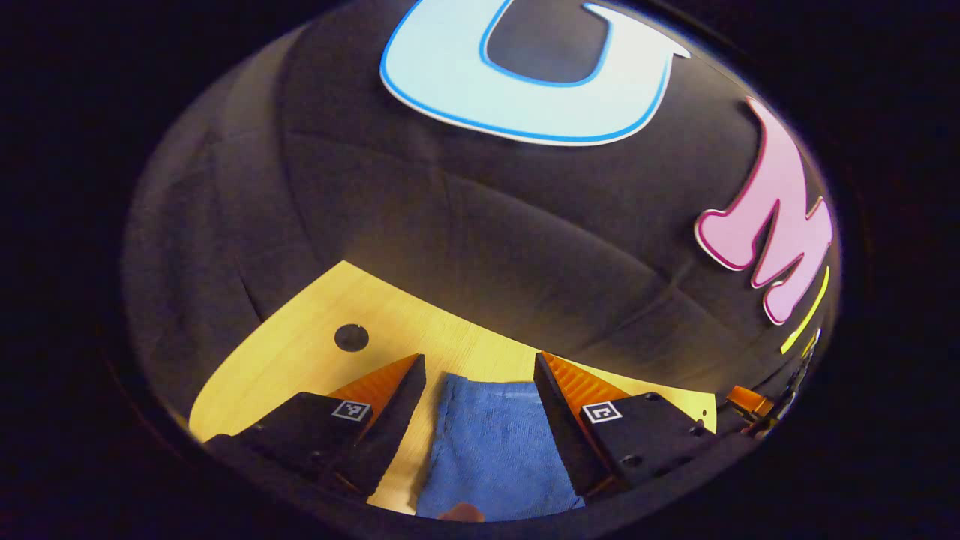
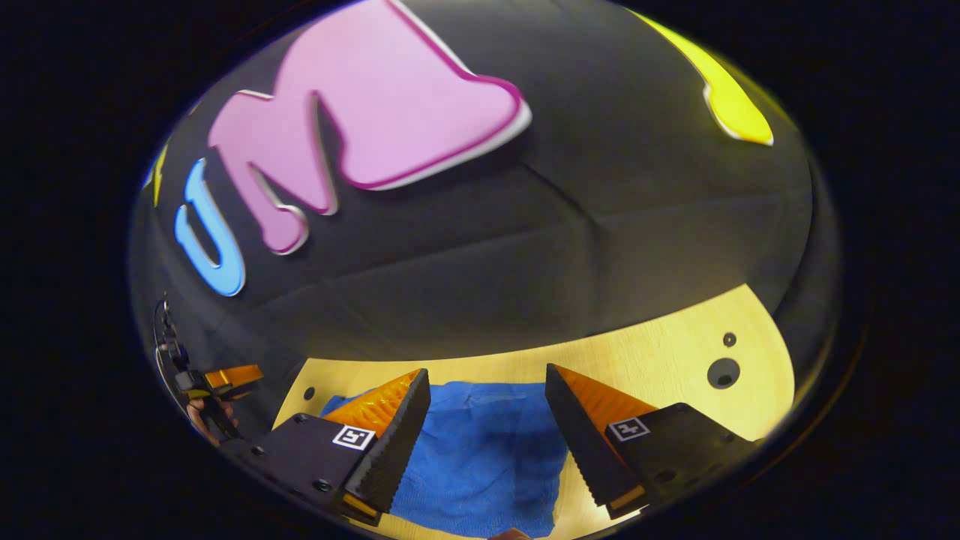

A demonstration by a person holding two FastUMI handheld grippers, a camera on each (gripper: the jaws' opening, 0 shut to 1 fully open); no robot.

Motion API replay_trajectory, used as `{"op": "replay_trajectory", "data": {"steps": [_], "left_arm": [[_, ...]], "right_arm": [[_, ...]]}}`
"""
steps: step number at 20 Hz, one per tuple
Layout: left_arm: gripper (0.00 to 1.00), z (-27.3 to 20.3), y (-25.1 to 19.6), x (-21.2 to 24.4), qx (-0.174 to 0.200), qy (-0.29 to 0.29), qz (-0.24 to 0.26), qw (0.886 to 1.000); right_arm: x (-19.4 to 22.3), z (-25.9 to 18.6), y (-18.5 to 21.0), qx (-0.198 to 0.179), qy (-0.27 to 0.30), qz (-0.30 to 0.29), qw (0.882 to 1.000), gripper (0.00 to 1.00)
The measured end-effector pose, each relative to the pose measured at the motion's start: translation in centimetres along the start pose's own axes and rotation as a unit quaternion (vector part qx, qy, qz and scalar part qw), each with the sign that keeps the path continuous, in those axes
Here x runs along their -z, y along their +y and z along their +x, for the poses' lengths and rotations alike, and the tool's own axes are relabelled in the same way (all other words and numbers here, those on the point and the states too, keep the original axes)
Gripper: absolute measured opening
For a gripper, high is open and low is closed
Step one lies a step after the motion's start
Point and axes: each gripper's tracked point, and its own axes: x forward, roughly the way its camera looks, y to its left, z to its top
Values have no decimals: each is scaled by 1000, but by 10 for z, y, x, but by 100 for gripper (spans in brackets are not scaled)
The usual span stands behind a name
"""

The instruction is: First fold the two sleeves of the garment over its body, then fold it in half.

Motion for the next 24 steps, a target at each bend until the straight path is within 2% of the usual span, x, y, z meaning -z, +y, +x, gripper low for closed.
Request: {"op": "replay_trajectory", "data": {"steps": [1,4,6,8,11,13,15,17,19,20,22,23,24], "left_arm": [[85,-18,-9,-2,8,-11,9,1000],[85,-77,-25,1,14,-53,53,997],[85,-119,-38,1,17,-92,92,991],[84,-163,-55,2,26,-127,118,985],[87,-244,-69,0,44,-195,150,968],[83,-295,-78,3,52,-240,167,955],[82,-340,-91,13,70,-279,174,942],[82,-382,-95,26,85,-297,172,935],[83,-410,-88,37,86,-293,150,940],[83,-423,-90,48,89,-285,132,945],[82,-451,-90,61,96,-280,103,950],[82,-457,-85,61,92,-287,100,948],[82,-460,-84,66,84,-288,107,948]], "right_arm": [[-5,-15,11,-6,-10,-21,1000,97],[-16,-71,50,-7,-49,-83,995,97],[-15,-111,71,7,-77,-119,990,97],[-11,-154,89,28,-105,-129,986,97],[-3,-223,124,34,-156,-127,979,97],[2,-271,147,36,-185,-127,974,97],[2,-321,168,32,-226,-133,965,97],[2,-362,181,37,-260,-136,955,96],[10,-395,194,40,-276,-139,950,96],[14,-408,197,41,-279,-145,948,88],[21,-432,202,43,-285,-162,944,88],[26,-443,205,39,-290,-170,941,96],[29,-450,209,36,-294,-179,938,96]]}}
